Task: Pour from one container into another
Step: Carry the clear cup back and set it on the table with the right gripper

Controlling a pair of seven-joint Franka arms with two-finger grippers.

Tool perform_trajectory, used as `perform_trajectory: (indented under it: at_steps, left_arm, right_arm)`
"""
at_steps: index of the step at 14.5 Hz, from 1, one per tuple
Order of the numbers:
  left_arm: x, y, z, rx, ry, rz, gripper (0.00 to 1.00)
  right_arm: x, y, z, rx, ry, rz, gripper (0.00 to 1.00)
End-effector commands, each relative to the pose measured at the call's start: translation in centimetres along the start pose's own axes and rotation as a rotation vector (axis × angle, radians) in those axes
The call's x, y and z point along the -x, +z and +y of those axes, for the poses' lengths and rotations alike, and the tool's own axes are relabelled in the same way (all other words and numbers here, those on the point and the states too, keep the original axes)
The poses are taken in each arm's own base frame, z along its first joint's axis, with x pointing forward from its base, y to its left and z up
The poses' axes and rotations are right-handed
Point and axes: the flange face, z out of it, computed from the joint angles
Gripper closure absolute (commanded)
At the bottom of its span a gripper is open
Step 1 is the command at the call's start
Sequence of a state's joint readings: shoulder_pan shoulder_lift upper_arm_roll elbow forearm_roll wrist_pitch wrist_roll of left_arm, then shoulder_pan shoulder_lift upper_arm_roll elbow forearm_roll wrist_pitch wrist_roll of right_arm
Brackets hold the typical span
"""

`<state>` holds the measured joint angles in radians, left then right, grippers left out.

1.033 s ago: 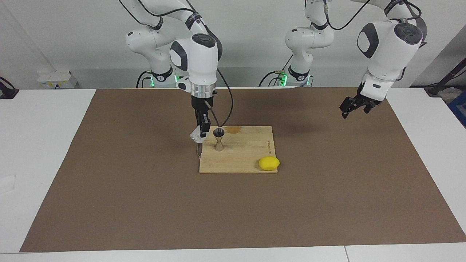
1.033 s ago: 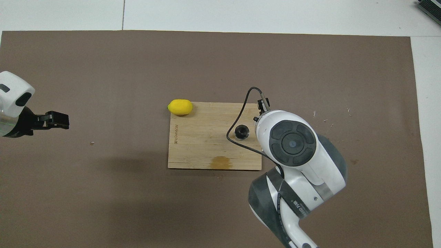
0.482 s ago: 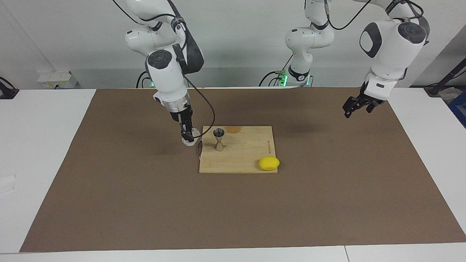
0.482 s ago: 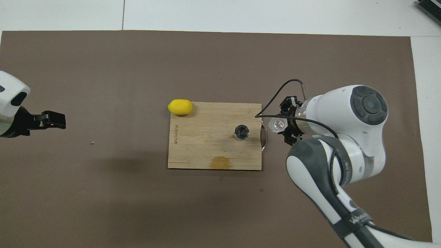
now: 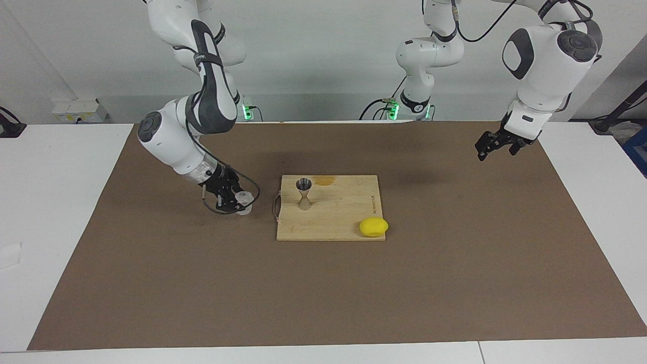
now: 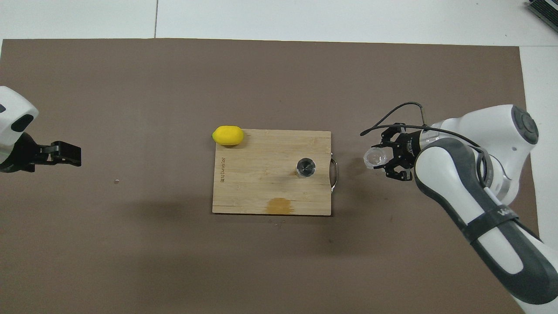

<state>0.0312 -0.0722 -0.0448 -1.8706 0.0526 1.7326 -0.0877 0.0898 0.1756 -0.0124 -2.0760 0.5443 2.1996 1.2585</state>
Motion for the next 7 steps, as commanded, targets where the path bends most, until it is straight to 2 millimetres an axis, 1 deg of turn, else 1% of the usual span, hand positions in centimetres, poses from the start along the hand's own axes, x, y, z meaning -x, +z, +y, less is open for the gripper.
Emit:
perform_trajectory:
  at_steps: [1, 2, 3, 7]
  left_arm:
    - [-1.3, -3.2, 2.6, -0.002, 0.049, -0.027, 0.00]
    - [-1.4, -3.3, 3.2, 0.016, 0.053, -0.025, 0.00]
    - [-1.5, -3.9, 3.8, 0.043, 0.056, -0.018, 0.00]
    - [-2.5, -4.3, 4.2, 0.059, 0.019, 0.044, 0.00]
  right_arm:
    - [-2.1, -0.1, 0.0, -0.009, -0.004, -0.061, 0.79]
    - [-3.6, -0.2, 0.0, -0.007, 0.014, -0.063, 0.79]
    - [-4.8, -0.3, 0.1, -0.002, 0.012, -0.068, 0.78]
    - [-8.2, -0.9, 0.8, 0.012, -0.021, -0.090, 0.78]
